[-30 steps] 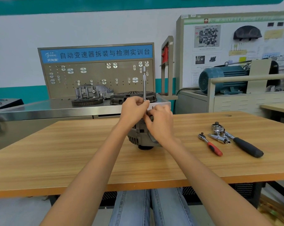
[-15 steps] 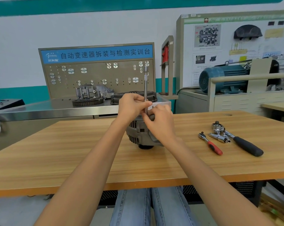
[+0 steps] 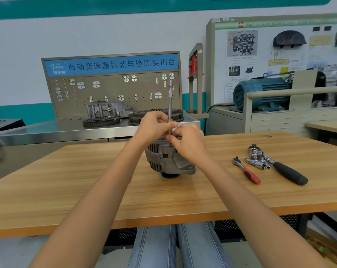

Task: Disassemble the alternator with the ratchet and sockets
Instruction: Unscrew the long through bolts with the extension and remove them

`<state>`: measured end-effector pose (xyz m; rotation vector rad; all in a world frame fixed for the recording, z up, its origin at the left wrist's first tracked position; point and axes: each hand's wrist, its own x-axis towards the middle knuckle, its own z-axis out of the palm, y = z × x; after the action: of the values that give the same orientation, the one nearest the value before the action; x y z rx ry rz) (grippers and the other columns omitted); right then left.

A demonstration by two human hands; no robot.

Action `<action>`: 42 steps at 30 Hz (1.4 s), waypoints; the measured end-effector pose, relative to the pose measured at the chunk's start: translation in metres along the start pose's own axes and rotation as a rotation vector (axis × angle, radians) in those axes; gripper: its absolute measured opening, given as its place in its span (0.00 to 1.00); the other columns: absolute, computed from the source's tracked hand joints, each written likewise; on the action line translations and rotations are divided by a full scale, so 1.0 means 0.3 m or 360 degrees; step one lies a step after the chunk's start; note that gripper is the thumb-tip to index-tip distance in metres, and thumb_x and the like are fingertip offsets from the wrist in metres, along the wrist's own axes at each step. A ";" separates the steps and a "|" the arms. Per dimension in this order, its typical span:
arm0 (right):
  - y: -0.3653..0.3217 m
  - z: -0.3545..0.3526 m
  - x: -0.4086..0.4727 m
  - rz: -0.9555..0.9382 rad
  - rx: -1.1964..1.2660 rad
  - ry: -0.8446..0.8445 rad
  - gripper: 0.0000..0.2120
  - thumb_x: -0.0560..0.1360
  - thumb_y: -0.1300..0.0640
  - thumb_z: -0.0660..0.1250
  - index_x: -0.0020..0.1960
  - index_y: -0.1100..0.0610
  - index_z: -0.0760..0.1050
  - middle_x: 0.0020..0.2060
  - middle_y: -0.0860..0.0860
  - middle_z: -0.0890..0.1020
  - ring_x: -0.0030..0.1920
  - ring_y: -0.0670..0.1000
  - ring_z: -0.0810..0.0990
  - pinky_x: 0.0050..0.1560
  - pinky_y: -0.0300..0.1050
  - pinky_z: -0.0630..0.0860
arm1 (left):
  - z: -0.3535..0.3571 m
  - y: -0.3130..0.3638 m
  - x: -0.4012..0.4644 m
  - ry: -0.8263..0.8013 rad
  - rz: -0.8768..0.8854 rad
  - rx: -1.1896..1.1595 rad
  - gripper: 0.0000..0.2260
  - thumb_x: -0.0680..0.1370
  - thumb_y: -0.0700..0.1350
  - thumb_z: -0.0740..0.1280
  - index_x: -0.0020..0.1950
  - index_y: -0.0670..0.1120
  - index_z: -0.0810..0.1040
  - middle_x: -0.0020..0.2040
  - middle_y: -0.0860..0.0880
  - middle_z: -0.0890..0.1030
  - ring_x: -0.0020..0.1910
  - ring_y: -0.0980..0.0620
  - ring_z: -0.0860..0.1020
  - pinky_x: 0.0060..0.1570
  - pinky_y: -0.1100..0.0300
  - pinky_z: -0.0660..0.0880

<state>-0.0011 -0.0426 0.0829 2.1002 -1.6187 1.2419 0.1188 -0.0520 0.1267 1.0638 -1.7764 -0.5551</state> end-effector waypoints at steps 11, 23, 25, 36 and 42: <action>0.021 -0.056 0.065 0.0045 0.0021 -0.0512 0.13 0.77 0.47 0.63 0.44 0.55 0.81 0.30 0.46 0.76 0.34 0.45 0.74 0.36 0.43 0.69 | -0.015 -0.001 0.004 -0.0070 -0.0090 -0.0194 0.10 0.73 0.37 0.72 0.54 0.39 0.81 0.44 0.45 0.84 0.40 0.55 0.83 0.41 0.63 0.81; 0.016 -0.072 0.073 0.0264 0.0608 -0.0492 0.17 0.71 0.51 0.72 0.48 0.65 0.81 0.47 0.61 0.83 0.51 0.57 0.81 0.57 0.56 0.76 | 0.005 0.017 -0.005 0.0161 -0.0041 0.0102 0.09 0.70 0.43 0.77 0.37 0.46 0.77 0.40 0.43 0.84 0.42 0.46 0.84 0.48 0.49 0.81; 0.020 -0.081 0.072 0.0241 0.0637 -0.0522 0.16 0.72 0.53 0.71 0.48 0.67 0.81 0.47 0.64 0.82 0.51 0.59 0.80 0.56 0.56 0.76 | 0.008 0.019 -0.001 0.0157 -0.0023 0.0136 0.11 0.70 0.44 0.77 0.36 0.46 0.75 0.35 0.47 0.82 0.39 0.48 0.83 0.43 0.55 0.82; 0.024 -0.079 0.068 0.0117 0.0530 -0.0553 0.12 0.75 0.54 0.68 0.47 0.63 0.81 0.44 0.62 0.82 0.45 0.58 0.80 0.51 0.54 0.76 | -0.004 0.003 -0.004 -0.0082 -0.0092 -0.0154 0.13 0.76 0.37 0.70 0.59 0.38 0.78 0.48 0.44 0.84 0.43 0.53 0.83 0.46 0.60 0.81; 0.026 -0.054 0.075 0.0164 0.0365 -0.0563 0.16 0.74 0.49 0.69 0.39 0.63 0.79 0.31 0.53 0.76 0.35 0.50 0.74 0.42 0.50 0.76 | 0.012 0.008 -0.002 0.0150 -0.0190 -0.0106 0.15 0.71 0.40 0.76 0.54 0.37 0.80 0.50 0.40 0.83 0.47 0.44 0.83 0.51 0.48 0.80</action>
<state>-0.0150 -0.0511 0.1066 2.5256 -1.8203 1.1874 0.1146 -0.0505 0.1266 1.1364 -1.6098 -0.6227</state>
